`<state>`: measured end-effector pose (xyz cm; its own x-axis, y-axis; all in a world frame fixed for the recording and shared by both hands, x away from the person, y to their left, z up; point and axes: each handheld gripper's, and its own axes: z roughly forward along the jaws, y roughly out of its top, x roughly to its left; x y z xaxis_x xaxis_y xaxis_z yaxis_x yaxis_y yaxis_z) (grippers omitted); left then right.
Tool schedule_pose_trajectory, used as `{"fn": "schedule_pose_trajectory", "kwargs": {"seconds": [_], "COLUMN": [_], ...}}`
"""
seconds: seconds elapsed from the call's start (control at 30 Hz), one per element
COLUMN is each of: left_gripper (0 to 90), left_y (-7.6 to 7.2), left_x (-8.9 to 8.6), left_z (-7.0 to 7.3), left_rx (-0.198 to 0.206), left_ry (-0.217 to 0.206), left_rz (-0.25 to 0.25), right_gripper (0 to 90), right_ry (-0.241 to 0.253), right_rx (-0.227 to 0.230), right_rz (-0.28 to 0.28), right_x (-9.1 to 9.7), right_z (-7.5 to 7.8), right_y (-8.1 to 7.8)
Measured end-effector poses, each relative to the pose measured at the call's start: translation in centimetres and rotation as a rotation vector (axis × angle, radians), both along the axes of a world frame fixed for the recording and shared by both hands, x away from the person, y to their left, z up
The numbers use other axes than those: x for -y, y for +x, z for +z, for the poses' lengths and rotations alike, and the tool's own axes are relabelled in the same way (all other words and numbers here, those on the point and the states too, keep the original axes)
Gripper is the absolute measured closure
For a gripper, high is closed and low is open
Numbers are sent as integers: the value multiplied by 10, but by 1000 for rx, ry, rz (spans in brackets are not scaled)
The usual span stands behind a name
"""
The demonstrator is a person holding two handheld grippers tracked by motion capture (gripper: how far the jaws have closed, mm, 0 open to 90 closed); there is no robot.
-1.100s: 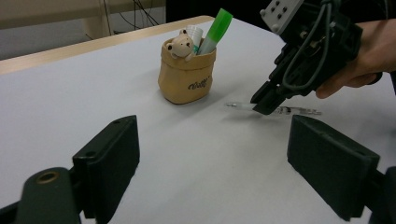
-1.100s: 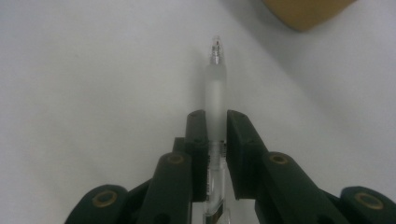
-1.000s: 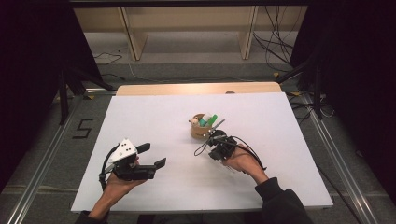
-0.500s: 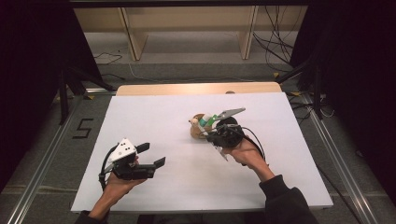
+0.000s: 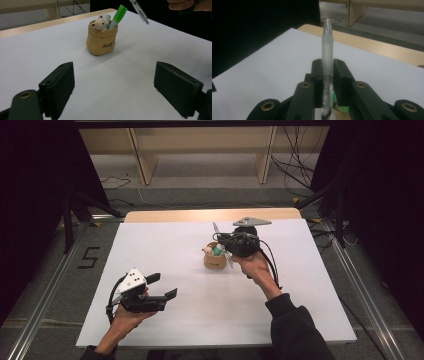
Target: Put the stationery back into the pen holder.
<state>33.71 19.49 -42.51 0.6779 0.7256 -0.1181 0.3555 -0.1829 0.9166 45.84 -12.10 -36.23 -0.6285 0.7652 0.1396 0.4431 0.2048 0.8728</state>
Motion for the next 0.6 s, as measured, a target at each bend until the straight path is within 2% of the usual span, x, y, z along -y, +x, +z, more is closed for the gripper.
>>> {"fn": "schedule_pose_trajectory", "kwargs": {"seconds": [0.27, 0.6], "left_gripper": [165, 165], "left_y": [0, -1], "left_x": [0, 0], "left_z": [0, 1], "left_rx": [0, 0], "left_ry": [-2, -8], "left_rz": [1, 1], "right_gripper": [800, 800], "right_ry": [32, 56], "right_rx": [35, 83], "right_rz": [-66, -171], "right_x": [-17, -36], "right_z": [2, -11], "right_y": [18, 33]}}
